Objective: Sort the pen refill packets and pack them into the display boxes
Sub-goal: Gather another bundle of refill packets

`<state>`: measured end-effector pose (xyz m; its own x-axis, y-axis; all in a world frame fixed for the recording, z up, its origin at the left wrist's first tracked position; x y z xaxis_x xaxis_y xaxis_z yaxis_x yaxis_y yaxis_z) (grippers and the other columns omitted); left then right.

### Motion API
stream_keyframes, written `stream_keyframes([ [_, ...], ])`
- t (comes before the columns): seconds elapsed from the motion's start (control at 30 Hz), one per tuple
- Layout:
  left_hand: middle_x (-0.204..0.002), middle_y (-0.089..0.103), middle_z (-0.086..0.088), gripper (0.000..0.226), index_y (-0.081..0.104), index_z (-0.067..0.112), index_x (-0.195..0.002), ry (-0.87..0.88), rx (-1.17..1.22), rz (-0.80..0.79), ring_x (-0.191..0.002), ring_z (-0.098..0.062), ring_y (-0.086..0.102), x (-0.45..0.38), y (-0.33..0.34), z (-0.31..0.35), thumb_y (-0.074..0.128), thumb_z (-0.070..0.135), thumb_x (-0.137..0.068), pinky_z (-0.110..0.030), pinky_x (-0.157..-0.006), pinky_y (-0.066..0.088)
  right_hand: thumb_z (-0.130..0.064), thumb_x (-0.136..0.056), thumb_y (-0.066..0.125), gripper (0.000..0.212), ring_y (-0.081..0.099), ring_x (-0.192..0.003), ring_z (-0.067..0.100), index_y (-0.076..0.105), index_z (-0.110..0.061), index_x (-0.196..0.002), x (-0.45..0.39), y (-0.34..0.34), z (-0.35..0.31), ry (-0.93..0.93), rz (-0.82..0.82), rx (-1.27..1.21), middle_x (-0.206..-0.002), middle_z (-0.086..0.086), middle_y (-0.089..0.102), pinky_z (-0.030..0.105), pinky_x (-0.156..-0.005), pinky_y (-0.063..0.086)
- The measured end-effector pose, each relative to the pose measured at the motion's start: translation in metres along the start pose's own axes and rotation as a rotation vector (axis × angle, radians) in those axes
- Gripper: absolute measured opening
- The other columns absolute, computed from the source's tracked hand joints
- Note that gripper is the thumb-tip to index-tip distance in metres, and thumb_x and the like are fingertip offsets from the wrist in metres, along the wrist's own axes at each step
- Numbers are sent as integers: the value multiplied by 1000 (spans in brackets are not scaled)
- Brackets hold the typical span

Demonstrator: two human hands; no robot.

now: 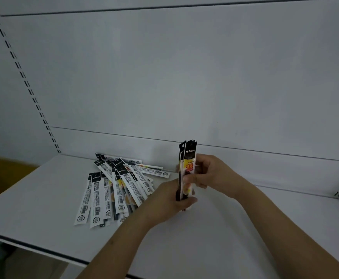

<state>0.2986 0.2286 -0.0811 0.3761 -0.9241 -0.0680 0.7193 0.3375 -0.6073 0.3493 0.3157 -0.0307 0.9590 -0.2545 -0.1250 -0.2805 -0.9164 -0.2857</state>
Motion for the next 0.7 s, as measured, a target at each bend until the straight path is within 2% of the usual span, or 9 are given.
stream_keyframes([
  [0.1, -89, 72, 5, 20, 61, 24, -100, -4, -8, 3, -77, 0, 68, -1, 0, 1, 70, 37, -88, -27, -78, 58, -15, -80, 79, 27, 66, -82, 33, 71, -10, -105, 0, 0, 5, 31, -46, 88, -96, 15, 73, 36, -74, 58],
  [0.13, -88, 70, 8, 22, 60, 27, -100, 1, -15, 20, -77, 4, 65, -1, -2, 3, 73, 38, -85, -21, -75, 56, -18, -79, 80, 24, 69, -89, 33, 73, -11, -101, 0, -1, 3, 22, -33, 116, -96, 13, 74, 44, -84, 57],
  [0.2, -89, 62, 14, 40, 55, 34, -110, 4, -38, 55, -73, 11, 58, 1, -8, 6, 79, 42, -79, -9, -63, 45, -28, -75, 82, 25, 69, -88, 32, 74, -12, -93, 1, -9, -4, -4, 20, 149, -94, 15, 74, 53, -89, 51],
  [0.27, -100, 56, 15, 60, 49, 36, -126, 1, -63, 82, -76, 8, 56, 4, -13, 5, 79, 48, -75, -9, -61, 41, -29, -73, 83, 23, 69, -79, 23, 74, -14, -89, 5, -27, -13, -4, 134, 179, -88, 10, 75, 47, -81, 55],
  [0.3, -111, 53, 16, 67, 44, 37, -134, 14, -99, 102, -84, 7, 56, 5, -13, 5, 76, 53, -77, -10, -66, 42, -25, -74, 83, 17, 67, -72, 16, 74, -16, -86, 9, -40, -19, -10, 202, 181, -81, 3, 75, 37, -72, 58],
  [0.33, -119, 48, 18, 69, 39, 39, -139, 33, -139, 131, -94, 7, 54, 7, -12, 5, 71, 55, -80, -12, -73, 44, -21, -76, 82, 13, 63, -64, 10, 74, -17, -85, 16, -53, -29, -24, 270, 181, -76, -3, 74, 25, -63, 53],
  [0.4, -126, 44, 17, 63, 38, 35, -141, 91, -180, 179, -106, 5, 50, 9, 1, 13, 63, 53, -87, -17, -86, 47, -20, -77, 81, 12, 58, -61, 5, 74, -15, -86, 36, -80, -49, -54, 403, 176, -74, -6, 74, 17, -59, 46],
  [0.53, -136, 37, 15, 56, 36, 32, -144, 293, -293, -8, -124, -5, 39, 10, 80, 62, 51, 52, -94, -23, -104, 37, -20, -79, 79, 15, 70, -72, 15, 73, -12, -90, 102, -130, -83, -90, 604, 181, -82, 1, 76, 25, -67, 53],
  [0.7, -142, 32, 15, 56, 33, 31, -146, 543, -269, -231, -132, -1, 28, 2, 175, 153, 46, 52, -97, -17, -111, 26, -32, -77, 76, 28, 57, -64, 20, 71, -9, -93, 216, -173, -118, -65, 784, 259, -83, 9, 75, 25, -52, 44],
])
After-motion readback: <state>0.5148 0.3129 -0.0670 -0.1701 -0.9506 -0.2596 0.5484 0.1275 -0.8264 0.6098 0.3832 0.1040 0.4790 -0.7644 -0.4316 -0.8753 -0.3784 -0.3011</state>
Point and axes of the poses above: each hand's wrist, its own x-axis away from the middle knuckle, its own y-axis out of the palm, z = x × y, the point moved 9 cm from there along -x, towards the middle knuckle
